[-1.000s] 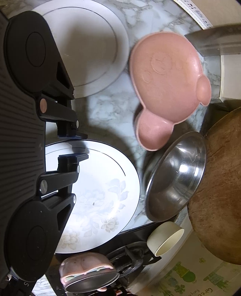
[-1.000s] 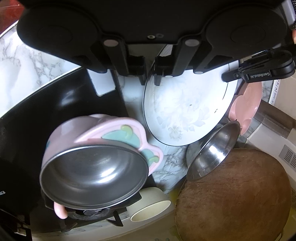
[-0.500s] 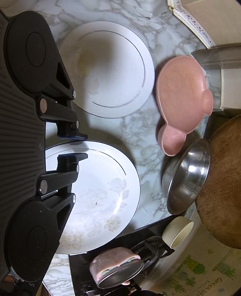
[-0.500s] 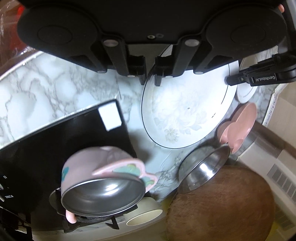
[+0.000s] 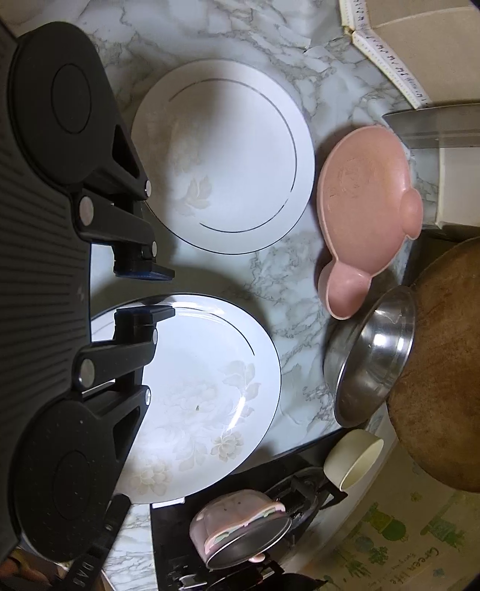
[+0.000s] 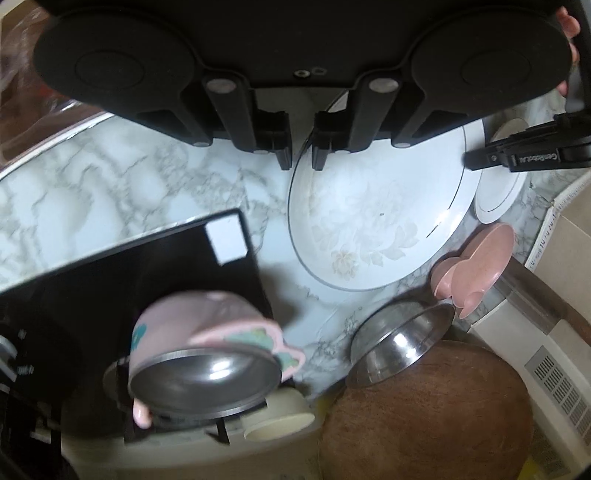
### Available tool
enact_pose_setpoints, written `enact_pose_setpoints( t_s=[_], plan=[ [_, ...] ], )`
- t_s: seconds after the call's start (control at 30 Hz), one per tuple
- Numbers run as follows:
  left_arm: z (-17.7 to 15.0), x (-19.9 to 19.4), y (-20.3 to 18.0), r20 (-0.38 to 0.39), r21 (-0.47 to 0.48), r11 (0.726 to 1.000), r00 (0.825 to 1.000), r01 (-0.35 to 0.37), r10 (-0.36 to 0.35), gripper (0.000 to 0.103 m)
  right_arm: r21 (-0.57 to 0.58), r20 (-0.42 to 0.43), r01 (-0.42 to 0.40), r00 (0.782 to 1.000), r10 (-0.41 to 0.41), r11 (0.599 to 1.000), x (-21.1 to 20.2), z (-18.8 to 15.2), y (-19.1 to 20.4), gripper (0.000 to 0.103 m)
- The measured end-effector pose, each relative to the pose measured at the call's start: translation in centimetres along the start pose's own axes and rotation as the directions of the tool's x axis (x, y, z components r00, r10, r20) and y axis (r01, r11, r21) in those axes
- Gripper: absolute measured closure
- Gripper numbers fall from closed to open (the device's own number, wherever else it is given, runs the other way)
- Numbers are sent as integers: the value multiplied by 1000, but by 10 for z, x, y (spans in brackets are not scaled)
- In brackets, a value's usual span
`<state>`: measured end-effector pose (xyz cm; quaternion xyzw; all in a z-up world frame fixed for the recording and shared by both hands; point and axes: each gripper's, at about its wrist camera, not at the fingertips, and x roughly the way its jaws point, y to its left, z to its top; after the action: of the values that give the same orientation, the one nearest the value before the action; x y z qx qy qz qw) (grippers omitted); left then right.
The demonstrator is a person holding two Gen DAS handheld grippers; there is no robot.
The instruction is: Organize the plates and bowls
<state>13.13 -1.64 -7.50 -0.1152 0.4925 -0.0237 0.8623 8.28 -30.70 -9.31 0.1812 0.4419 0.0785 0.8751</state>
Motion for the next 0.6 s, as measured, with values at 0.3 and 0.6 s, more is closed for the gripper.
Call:
enact_pose_setpoints(
  t_s=[0.3,0.6],
  plan=[
    [-3,-41,16,91,14,1000,996,-21,20,90,-227,60,-48,996,63,973,-22,18,49,85],
    [-1,-72,48,173,-30,996,981,-85,89,83,-412,23,-170,980,197,895,-13,30,116,55]
  ],
)
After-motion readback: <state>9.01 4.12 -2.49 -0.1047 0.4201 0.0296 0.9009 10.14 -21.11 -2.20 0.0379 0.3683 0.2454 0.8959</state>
